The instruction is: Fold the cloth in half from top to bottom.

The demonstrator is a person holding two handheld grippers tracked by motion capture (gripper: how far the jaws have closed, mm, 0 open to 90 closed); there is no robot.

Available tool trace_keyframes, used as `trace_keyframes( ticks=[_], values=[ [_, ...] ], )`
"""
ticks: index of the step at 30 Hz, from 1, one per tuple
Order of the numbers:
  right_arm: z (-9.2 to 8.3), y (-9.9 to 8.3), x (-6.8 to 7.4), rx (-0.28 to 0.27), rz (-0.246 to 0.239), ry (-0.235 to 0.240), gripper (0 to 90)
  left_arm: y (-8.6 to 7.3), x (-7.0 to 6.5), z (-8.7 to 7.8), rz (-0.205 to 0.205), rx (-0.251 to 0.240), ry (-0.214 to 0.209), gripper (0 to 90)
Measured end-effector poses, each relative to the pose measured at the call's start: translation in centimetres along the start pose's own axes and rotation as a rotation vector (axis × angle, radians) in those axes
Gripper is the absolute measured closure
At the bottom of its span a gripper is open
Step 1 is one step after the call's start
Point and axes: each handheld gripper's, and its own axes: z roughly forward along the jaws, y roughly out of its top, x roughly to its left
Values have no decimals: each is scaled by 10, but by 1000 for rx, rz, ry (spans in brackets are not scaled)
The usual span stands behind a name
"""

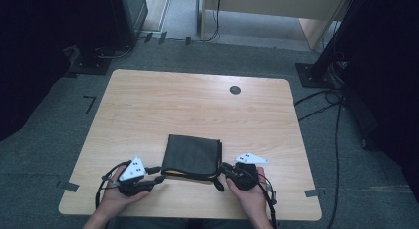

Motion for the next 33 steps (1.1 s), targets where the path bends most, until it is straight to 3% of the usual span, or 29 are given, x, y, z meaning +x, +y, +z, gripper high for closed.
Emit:
trace_keyframes(
  ticks=[1,3,6,8,9,10,12,15,19,21,24,26,29,31,33],
  values=[
    [0,1,1,-15,3,-2,741,3,3,-1,-50,-42,7,566],
    [5,3,3,-18,8,-19,670,5,3,2,-91,-63,40,559],
    [15,1,3,5,24,-12,650,7,1,15,-122,-8,121,572],
    [20,0,5,16,25,-6,680,7,1,23,-148,21,132,575],
    [21,-1,7,18,18,-5,722,8,0,26,-146,42,144,575],
    [22,-1,8,22,4,-7,769,7,-2,29,-127,65,171,574],
    [22,-1,10,31,-4,0,847,6,-4,31,-87,108,187,571],
    [18,-1,8,41,4,10,875,4,-6,31,-52,133,204,555],
    [16,-3,6,73,9,11,876,4,-5,31,-61,141,201,536],
    [17,-5,5,82,18,6,825,3,-4,31,-63,138,202,515],
    [12,-3,5,73,3,-38,689,1,-3,30,-64,134,199,489],
    [8,-2,4,54,8,-54,658,1,-3,31,-65,135,198,480],
    [0,5,5,-12,-4,-120,623,1,-3,31,-65,136,198,472],
    [-2,13,13,-70,-21,-100,569,1,-3,31,-64,136,200,464],
    [2,22,27,-99,-81,-86,504,1,-3,31,-64,136,201,460]
  ],
)
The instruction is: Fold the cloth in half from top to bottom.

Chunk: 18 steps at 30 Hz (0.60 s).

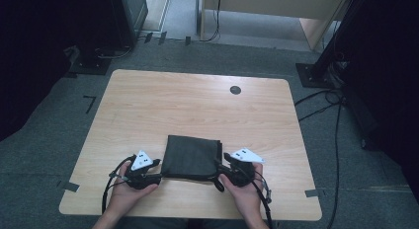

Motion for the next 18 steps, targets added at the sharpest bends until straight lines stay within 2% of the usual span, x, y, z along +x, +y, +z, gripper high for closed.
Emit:
trace_keyframes(
  ticks=[3,7,9,11,12,15,18],
  values=[
    [19,7,22,16,-38,19,427,0,0,0,1,-1,4,450],
    [47,1,40,71,-51,-8,351,-1,0,-1,-4,-2,6,417],
    [58,-8,47,116,-102,-44,320,-1,2,-2,-18,-1,-2,396],
    [65,-18,50,145,-143,-74,313,-1,4,-3,-28,1,-7,374],
    [65,-21,49,123,-146,-72,313,0,5,-4,-29,-2,-10,364],
    [66,-22,48,120,-168,-65,312,0,9,-9,-43,-13,-9,314],
    [68,-21,44,130,-169,-46,311,-3,20,-18,-73,-28,40,257]
  ],
)
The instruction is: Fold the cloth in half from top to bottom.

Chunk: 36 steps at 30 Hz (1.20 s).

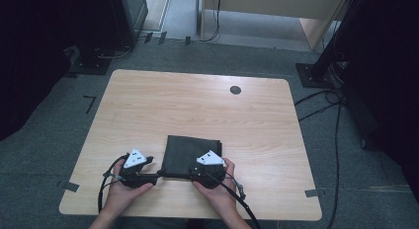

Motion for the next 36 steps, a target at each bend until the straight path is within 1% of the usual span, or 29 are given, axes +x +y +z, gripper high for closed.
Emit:
trace_keyframes(
  ticks=[3,5,6,8,11,13,15,18,21,25,27,29,33,35,36],
  values=[
    [3,3,-3,2,-16,5,310,-4,18,-11,-47,-10,57,225],
    [7,6,-7,-2,-25,8,312,-7,28,-18,-76,-22,90,213],
    [9,7,-10,-4,-31,9,312,-8,32,-21,-81,-23,110,213],
    [14,12,-16,-8,-32,5,314,-11,40,-25,-94,-13,130,208],
    [23,19,-26,-16,-46,15,314,-15,46,-24,-95,20,161,193],
    [30,24,-33,-26,-50,16,313,-15,48,-23,-103,29,163,193],
    [37,30,-39,-27,-47,11,314,-14,46,-22,-95,30,174,195],
    [46,38,-46,-31,-42,1,313,-15,43,-19,-68,52,189,195],
    [55,45,-55,-30,-37,2,314,-15,42,-18,-56,64,190,195],
    [65,54,-67,-32,-45,8,314,-15,42,-16,-54,76,195,195],
    [69,58,-72,-30,-33,11,315,-15,42,-16,-51,81,196,195],
    [74,63,-76,-29,-36,8,314,-15,41,-15,-53,82,197,195],
    [82,70,-83,-26,-44,8,313,-15,40,-14,-43,83,203,195],
    [85,73,-85,-21,-33,12,313,-15,40,-14,-46,82,202,195],
    [86,74,-86,-24,-38,17,313,-15,40,-14,-44,82,203,195]
  ],
)
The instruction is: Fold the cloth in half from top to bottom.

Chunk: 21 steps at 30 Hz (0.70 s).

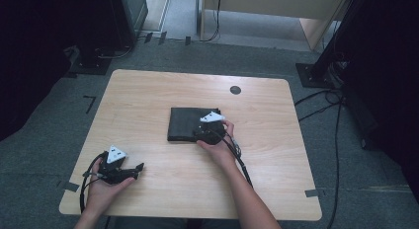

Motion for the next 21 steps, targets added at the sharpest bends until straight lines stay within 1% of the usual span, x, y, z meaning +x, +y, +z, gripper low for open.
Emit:
trace_keyframes(
  ticks=[2,5,8,10,11,12,14,16,17,19,21],
  values=[
    [2,2,-2,2,0,0,313,0,-1,1,8,0,7,195],
    [4,4,-4,0,-2,2,313,0,-4,2,31,5,26,191],
    [2,5,-4,7,15,4,304,0,-4,2,31,1,22,189],
    [-3,7,-3,16,37,-20,218,0,-4,2,32,1,22,189],
    [-6,8,-2,10,45,-20,191,0,-4,2,32,1,22,188],
    [-11,9,-2,7,51,-11,172,0,-4,2,32,1,22,187],
    [-21,12,0,-19,59,-4,151,0,-4,3,33,1,22,187],
    [-35,14,1,-50,77,30,141,0,-4,3,32,1,22,187],
    [-42,15,1,-61,74,39,137,0,-4,3,32,0,22,187],
    [-55,15,1,-68,79,49,119,0,-4,2,33,2,22,187],
    [-67,12,0,-70,79,49,97,0,-4,3,32,0,22,187]
  ],
)
